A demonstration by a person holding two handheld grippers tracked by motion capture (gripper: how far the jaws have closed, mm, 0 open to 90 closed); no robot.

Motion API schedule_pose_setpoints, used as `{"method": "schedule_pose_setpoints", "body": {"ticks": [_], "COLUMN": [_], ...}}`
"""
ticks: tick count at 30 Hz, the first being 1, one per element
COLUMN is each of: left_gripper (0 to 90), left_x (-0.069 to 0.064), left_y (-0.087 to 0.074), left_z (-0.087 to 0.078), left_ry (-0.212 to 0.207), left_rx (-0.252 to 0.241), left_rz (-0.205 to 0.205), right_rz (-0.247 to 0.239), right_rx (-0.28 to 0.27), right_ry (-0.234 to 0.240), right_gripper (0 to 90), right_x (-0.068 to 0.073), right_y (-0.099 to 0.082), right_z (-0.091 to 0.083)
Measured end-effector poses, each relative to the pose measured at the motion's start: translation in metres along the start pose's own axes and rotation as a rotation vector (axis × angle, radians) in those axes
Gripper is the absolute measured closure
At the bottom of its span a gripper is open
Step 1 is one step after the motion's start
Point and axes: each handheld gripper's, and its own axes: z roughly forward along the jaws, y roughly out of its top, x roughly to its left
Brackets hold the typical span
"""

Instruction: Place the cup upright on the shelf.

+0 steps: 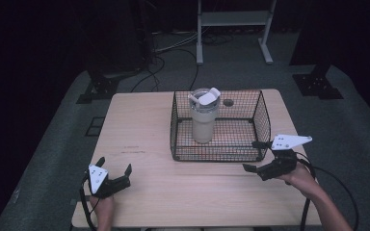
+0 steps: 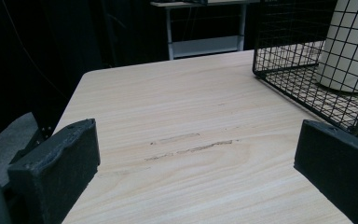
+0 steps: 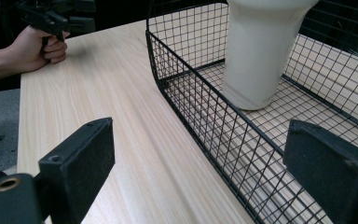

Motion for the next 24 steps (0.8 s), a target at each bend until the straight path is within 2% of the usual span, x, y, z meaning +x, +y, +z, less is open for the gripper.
{"method": "schedule_pose_setpoints", "body": {"ticks": [10, 18, 24], "left_gripper": [0.0, 0.0, 0.0], "left_x": [0.0, 0.0, 0.0], "left_y": [0.0, 0.0, 0.0], "left_z": [0.0, 0.0, 0.0], "left_ry": [0.0, 0.0, 0.001], "left_rx": [-0.002, 0.002, -0.001], "left_rz": [-0.002, 0.002, -0.003], "right_rz": [0.004, 0.031, 0.072], "right_rx": [-0.005, -0.014, -0.034], "right_ry": [0.002, -0.011, -0.022], "right_gripper": [8.3, 8.3, 8.3], "right_x": [0.003, 0.004, 0.007], "right_y": [-0.012, -0.03, -0.049], "right_z": [-0.008, -0.012, -0.009]}}
